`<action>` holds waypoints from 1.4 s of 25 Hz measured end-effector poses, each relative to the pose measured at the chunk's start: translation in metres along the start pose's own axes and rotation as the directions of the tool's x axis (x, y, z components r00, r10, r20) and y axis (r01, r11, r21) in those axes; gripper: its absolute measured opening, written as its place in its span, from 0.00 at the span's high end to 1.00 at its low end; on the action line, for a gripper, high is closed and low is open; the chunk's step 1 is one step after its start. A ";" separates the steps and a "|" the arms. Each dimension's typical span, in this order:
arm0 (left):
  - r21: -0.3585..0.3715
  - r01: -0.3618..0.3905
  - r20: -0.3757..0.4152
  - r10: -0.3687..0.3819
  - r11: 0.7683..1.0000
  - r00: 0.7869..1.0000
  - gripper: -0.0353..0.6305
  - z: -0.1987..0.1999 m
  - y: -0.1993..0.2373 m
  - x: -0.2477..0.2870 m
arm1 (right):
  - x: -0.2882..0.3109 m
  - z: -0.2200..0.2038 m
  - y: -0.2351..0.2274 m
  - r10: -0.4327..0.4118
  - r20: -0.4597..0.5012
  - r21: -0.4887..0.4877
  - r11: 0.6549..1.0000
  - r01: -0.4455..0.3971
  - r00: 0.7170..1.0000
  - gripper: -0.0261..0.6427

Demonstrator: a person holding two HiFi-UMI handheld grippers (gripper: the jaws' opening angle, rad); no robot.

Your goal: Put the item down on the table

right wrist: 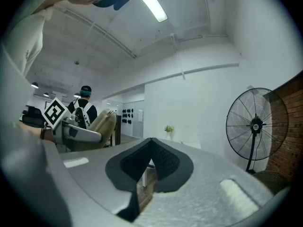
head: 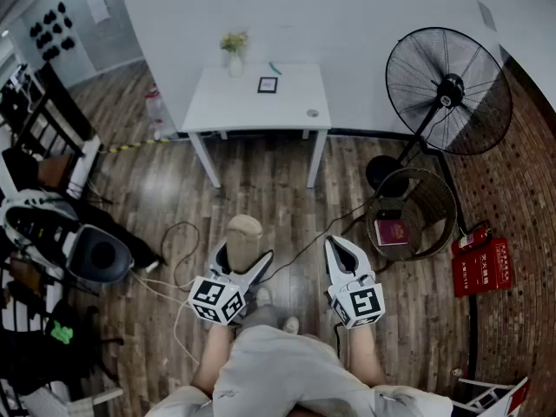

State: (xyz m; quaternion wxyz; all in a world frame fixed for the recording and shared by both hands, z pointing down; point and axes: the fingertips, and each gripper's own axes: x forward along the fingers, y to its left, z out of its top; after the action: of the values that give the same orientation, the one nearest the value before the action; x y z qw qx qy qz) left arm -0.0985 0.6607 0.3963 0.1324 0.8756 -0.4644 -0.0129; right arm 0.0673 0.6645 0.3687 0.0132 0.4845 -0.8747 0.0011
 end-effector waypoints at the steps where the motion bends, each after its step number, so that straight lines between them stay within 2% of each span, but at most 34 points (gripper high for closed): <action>1: -0.011 0.003 -0.003 -0.003 1.000 1.000 0.29 -0.003 -0.003 0.000 | -0.003 0.000 0.001 -0.002 0.006 0.004 1.000 0.002 1.000 0.96; 4: -0.026 0.010 -0.010 -0.010 1.000 1.000 0.29 -0.007 -0.009 0.003 | -0.008 0.001 0.001 -0.003 0.026 0.009 1.000 0.003 1.000 0.96; 13: 0.024 0.032 -0.010 -0.031 0.999 0.999 0.29 0.008 0.002 0.044 | 0.020 0.002 -0.024 -0.013 0.039 0.017 1.000 0.013 0.999 0.96; 23: 0.049 0.048 -0.021 -0.047 0.998 0.999 0.29 0.027 0.072 0.119 | 0.123 0.003 -0.060 -0.025 0.023 0.011 1.000 0.025 0.999 0.96; 29: 0.051 0.080 -0.026 -0.079 0.995 0.997 0.29 0.053 0.117 0.166 | 0.187 0.009 -0.076 -0.052 0.007 0.007 0.999 0.052 0.999 0.96; 35: 0.054 0.116 -0.030 -0.115 0.992 0.993 0.29 0.063 0.152 0.200 | 0.233 0.006 -0.088 -0.086 0.004 0.002 0.996 0.086 0.996 0.96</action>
State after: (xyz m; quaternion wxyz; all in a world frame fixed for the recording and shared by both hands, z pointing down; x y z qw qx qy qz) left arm -0.1173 0.4025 0.3922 0.1131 0.9045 -0.4112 0.0039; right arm 0.0183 0.4208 0.3671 0.0111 0.5215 -0.8532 0.0001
